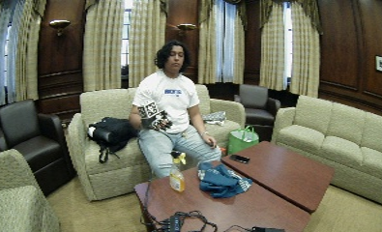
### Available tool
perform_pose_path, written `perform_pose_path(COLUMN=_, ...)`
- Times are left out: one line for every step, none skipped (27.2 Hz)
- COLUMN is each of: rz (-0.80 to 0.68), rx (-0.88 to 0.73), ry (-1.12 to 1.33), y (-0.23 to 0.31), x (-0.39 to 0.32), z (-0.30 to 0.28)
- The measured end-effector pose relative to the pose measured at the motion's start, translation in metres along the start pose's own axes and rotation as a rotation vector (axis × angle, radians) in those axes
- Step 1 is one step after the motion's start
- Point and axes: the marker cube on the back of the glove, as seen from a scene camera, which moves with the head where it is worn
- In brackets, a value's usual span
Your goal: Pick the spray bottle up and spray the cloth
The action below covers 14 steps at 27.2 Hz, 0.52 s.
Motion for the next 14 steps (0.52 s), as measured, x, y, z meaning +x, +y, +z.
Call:
perform_pose_path(rz=-0.002, rx=0.001, ry=0.003, y=0.0, x=0.0, z=0.0)
perform_pose_path(rz=-0.007, rx=0.002, ry=0.008, y=0.0, x=0.0, z=-0.001)
perform_pose_path(rz=-0.013, rx=0.003, ry=0.015, y=-0.001, x=0.0, z=-0.003)
perform_pose_path(rz=-0.02, rx=0.004, ry=0.024, y=-0.002, x=0.0, z=-0.005)
perform_pose_path(rz=-0.027, rx=0.004, ry=0.033, y=-0.003, x=0.001, z=-0.007)
perform_pose_path(rz=-0.032, rx=0.004, ry=0.039, y=-0.004, x=0.002, z=-0.009)
perform_pose_path(rz=-0.035, rx=0.003, ry=0.04, y=-0.004, x=0.003, z=-0.01)
perform_pose_path(rz=-0.034, rx=0.001, ry=0.034, y=-0.004, x=0.004, z=-0.011)
perform_pose_path(rz=-0.031, rx=0.0, ry=0.024, y=-0.004, x=0.005, z=-0.012)
perform_pose_path(rz=-0.025, rx=-0.001, ry=0.012, y=-0.004, x=0.006, z=-0.012)
perform_pose_path(rz=-0.021, rx=-0.001, ry=-0.001, y=-0.003, x=0.006, z=-0.012)
perform_pose_path(rz=-0.019, rx=-0.001, ry=-0.013, y=-0.003, x=0.007, z=-0.011)
perform_pose_path(rz=-0.019, rx=-0.002, ry=-0.023, y=-0.003, x=0.008, z=-0.01)
perform_pose_path(rz=-0.019, rx=-0.004, ry=-0.029, y=-0.002, x=0.008, z=-0.009)
